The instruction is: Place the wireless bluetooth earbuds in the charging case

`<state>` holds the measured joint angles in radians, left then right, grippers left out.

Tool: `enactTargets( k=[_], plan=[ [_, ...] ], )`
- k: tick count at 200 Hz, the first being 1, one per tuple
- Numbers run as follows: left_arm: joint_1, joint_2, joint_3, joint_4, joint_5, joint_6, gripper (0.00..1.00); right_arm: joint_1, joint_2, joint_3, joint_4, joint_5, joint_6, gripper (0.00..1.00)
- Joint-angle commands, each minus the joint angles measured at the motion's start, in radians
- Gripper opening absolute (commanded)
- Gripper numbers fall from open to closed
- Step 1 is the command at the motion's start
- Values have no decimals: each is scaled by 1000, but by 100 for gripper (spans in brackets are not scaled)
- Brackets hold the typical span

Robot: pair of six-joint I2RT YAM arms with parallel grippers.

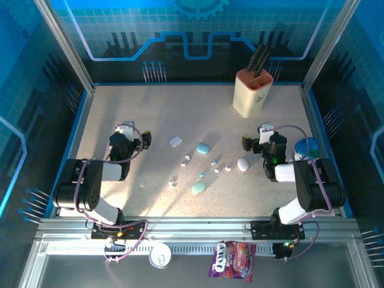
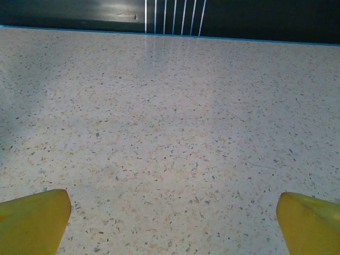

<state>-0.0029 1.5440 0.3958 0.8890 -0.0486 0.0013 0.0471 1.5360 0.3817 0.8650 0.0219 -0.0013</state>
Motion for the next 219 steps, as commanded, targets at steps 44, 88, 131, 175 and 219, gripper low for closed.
enactTargets(
  k=[44,88,131,175,219],
  plan=[
    [-5,10,-9,31,-12,9,99,9,6,19,21,12,-11,100],
    [-5,11,-10,30,-12,9,99,9,6,19,22,11,-13,100],
    [-5,10,-8,30,-12,9,99,10,6,20,20,10,-11,100],
    [-5,10,-11,34,-11,10,99,9,6,20,18,10,-11,100],
    [-7,-48,-44,54,-46,1,99,11,-63,-3,9,72,10,100]
  ],
)
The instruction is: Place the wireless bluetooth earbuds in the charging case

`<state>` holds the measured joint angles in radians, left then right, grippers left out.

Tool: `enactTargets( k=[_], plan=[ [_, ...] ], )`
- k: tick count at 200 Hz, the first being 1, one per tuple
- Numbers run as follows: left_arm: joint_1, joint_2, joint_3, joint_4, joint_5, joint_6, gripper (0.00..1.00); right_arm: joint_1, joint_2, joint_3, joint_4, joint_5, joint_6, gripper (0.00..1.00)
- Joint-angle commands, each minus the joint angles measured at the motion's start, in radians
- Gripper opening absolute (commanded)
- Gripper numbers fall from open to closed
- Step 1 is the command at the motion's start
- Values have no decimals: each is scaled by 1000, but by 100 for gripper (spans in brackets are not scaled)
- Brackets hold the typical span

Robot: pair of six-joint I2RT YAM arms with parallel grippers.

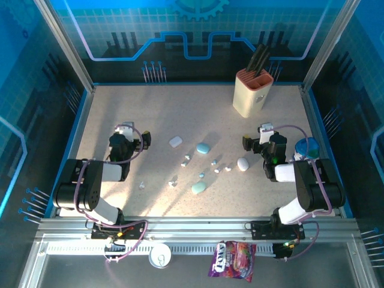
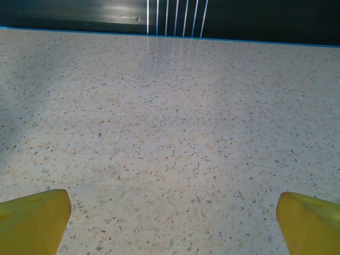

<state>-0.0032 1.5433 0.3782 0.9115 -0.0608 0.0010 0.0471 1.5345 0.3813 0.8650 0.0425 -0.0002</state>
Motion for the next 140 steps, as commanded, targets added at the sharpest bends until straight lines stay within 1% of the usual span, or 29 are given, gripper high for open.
enactTargets(
  k=[1,14,37,52,68,82,92,106,115,129,140],
  plan=[
    [-7,-50,-27,30,-34,2,99,10,-63,-3,7,51,9,100],
    [-23,-107,-20,-33,-51,18,99,9,-114,4,-45,34,1,100],
    [-55,-222,30,-211,-92,41,99,29,-207,41,-201,29,-12,100],
    [-79,-269,60,-258,-102,37,99,55,-256,65,-288,31,-18,100],
    [-119,-294,105,-318,-84,39,99,94,-303,108,-398,-8,-30,100],
    [-162,-289,164,-386,-43,65,99,136,-327,155,-486,-46,-31,100],
    [-186,-279,215,-449,13,68,99,169,-333,195,-550,-69,-26,100],
    [-204,-249,317,-582,85,33,99,234,-327,253,-642,-79,-16,100],
    [-216,-216,393,-680,120,25,99,267,-319,280,-670,-91,7,100],
    [-248,-161,485,-798,127,56,99,315,-297,309,-678,-132,65,100],
    [-277,-125,519,-833,127,104,99,349,-273,329,-685,-172,88,100]
  ],
)
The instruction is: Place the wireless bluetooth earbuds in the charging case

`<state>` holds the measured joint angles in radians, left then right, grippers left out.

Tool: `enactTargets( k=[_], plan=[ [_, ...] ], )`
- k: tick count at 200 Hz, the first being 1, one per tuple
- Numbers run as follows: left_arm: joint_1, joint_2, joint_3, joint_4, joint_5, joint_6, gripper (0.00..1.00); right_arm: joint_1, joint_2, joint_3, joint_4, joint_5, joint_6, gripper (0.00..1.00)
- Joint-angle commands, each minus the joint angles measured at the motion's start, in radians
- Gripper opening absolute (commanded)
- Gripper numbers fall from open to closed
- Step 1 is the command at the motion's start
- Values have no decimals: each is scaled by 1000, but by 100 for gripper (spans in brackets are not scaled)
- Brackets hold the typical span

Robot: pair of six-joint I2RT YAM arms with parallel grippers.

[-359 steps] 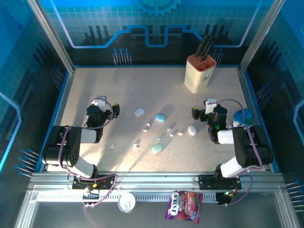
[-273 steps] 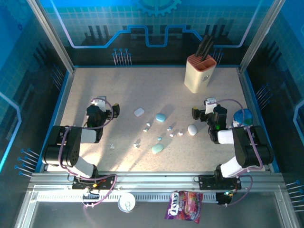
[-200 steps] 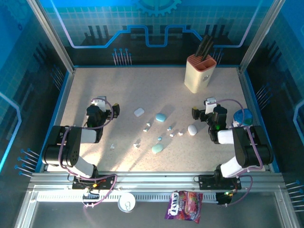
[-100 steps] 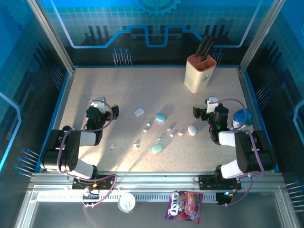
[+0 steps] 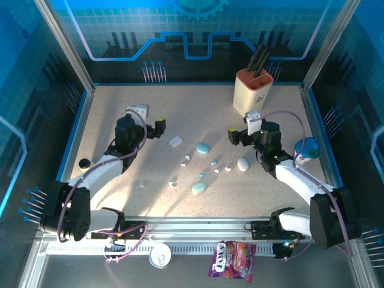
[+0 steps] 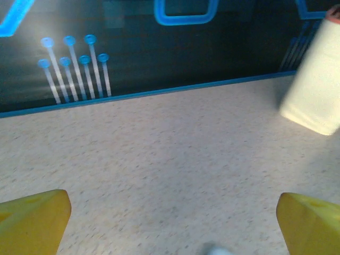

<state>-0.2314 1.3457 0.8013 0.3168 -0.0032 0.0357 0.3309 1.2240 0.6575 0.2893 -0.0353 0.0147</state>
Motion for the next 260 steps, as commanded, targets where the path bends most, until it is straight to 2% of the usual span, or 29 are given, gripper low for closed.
enactTargets(
  k=[1,16,37,58,77,105,124,142,185,197,221,260],
  plan=[
    [-51,76,98,-240,69,75,99,69,39,55,-113,-97,74,100],
    [-85,121,126,-288,66,143,99,106,81,107,-186,-133,79,100],
    [-113,193,233,-484,36,202,99,145,134,179,-291,-157,59,100],
    [-117,266,334,-647,14,223,99,169,150,174,-271,-146,66,100],
    [-124,314,383,-725,7,251,99,171,153,157,-239,-136,102,100],
    [-137,365,413,-756,12,263,99,169,178,165,-253,-72,158,100],
    [-144,399,435,-768,13,271,99,169,220,205,-311,-83,145,100],
    [-144,439,476,-804,0,269,99,186,289,265,-389,-106,81,100],
    [-144,453,493,-820,-12,255,99,265,451,434,-641,12,-56,100],
    [-142,448,486,-819,-22,248,99,269,495,484,-706,6,-68,90],
    [-138,439,476,-827,-38,234,99,278,565,566,-797,16,-94,81],
    [-138,411,454,-820,-41,218,99,296,656,673,-897,42,-155,79]
  ],
)
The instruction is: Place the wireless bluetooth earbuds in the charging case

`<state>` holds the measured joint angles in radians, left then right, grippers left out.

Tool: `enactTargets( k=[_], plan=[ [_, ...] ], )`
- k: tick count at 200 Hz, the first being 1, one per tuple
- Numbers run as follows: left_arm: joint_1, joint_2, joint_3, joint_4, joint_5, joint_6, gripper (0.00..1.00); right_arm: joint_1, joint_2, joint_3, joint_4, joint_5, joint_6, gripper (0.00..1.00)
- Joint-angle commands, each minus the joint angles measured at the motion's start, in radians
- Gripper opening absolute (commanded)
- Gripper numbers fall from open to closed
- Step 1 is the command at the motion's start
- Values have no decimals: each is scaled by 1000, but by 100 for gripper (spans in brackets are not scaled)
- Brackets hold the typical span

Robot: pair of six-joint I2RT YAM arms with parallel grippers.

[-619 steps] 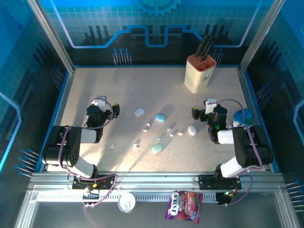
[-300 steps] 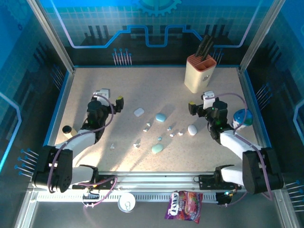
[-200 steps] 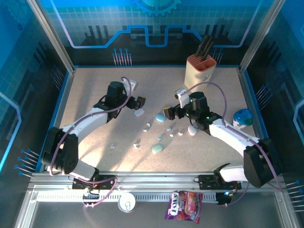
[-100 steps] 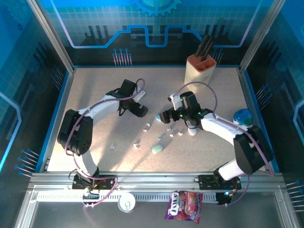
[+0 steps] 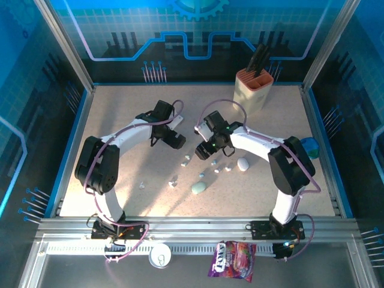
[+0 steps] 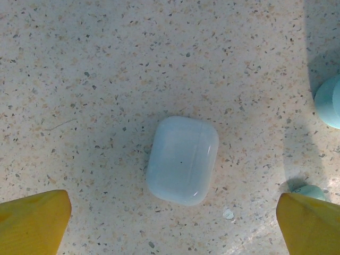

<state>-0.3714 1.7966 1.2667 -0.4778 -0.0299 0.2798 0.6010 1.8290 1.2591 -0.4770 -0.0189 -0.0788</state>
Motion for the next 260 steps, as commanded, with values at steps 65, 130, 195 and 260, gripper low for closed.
enactTargets(
  k=[65,130,195,260],
  plan=[
    [2,-86,-17,-60,-29,-35,99,34,194,218,-238,100,-108,77],
    [2,-115,-39,-61,-51,-47,99,34,240,245,-245,86,-139,60],
    [2,-138,-57,-58,-55,-56,99,28,251,250,-216,70,-145,58],
    [-6,-193,-97,-25,-86,-64,99,14,212,224,-220,73,-162,39]
  ],
)
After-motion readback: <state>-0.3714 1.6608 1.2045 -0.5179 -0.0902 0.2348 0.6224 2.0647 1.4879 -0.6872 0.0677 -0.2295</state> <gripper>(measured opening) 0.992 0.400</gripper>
